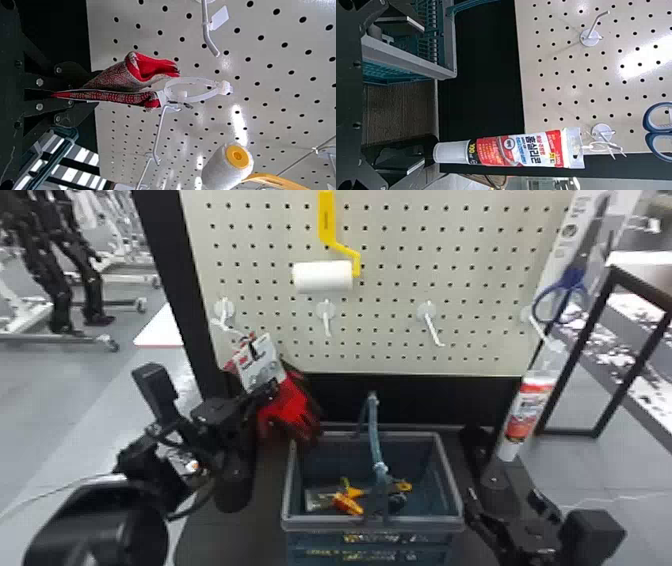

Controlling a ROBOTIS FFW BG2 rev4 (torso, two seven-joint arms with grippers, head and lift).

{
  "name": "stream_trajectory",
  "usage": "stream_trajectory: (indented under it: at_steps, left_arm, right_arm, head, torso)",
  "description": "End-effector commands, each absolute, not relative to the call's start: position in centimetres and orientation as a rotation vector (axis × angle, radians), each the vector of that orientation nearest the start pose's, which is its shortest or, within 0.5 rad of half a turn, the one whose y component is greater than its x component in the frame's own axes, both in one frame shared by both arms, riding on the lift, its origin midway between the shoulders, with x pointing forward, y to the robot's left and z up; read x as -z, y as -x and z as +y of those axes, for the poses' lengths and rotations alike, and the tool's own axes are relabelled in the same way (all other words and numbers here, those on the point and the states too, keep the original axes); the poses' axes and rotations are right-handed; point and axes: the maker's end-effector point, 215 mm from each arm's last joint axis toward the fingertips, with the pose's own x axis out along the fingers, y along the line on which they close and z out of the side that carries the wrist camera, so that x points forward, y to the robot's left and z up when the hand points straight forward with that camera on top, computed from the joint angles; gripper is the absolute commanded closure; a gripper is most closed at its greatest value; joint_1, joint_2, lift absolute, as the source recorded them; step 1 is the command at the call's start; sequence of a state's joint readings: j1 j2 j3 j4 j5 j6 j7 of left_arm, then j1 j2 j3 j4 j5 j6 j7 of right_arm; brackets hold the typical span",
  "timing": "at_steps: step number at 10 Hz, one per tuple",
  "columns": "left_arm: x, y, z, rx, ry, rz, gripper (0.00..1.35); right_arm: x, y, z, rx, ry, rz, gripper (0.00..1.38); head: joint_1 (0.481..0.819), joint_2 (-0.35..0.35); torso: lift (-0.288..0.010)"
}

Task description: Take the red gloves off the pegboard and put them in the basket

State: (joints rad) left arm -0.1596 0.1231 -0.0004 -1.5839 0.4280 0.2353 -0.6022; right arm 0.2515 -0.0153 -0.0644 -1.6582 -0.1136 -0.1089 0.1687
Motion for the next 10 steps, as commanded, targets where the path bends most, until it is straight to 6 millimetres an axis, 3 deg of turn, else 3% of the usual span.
stream_trajectory:
  at_steps: [1,3,6,10]
  left_arm:
    - [27.0,-59.9,13.1,0.616,0.384,-0.067,1.22]
    - [28.7,-59.6,12.1,0.567,0.525,-0.075,1.22]
    - [28.6,-58.8,9.0,0.580,0.640,-0.077,1.22]
    - [31.0,-57.4,5.9,0.522,0.795,-0.018,1.22]
  right_arm:
    - [39.5,-50.9,-23.7,-0.094,-0.089,0.044,0.14]
    - [39.5,-50.9,-23.7,-0.094,-0.089,0.044,0.14]
    - [39.5,-51.0,-23.7,-0.094,-0.089,0.042,0.14]
    - [39.4,-51.0,-23.7,-0.094,-0.090,0.042,0.14]
  head:
    - [0.549,0.000]
    - [0.549,0.000]
    - [0.549,0.000]
    - [0.549,0.000]
  torso:
    - [-0.100]
    - [-0.100]
    - [-0.100]
    - [-0.100]
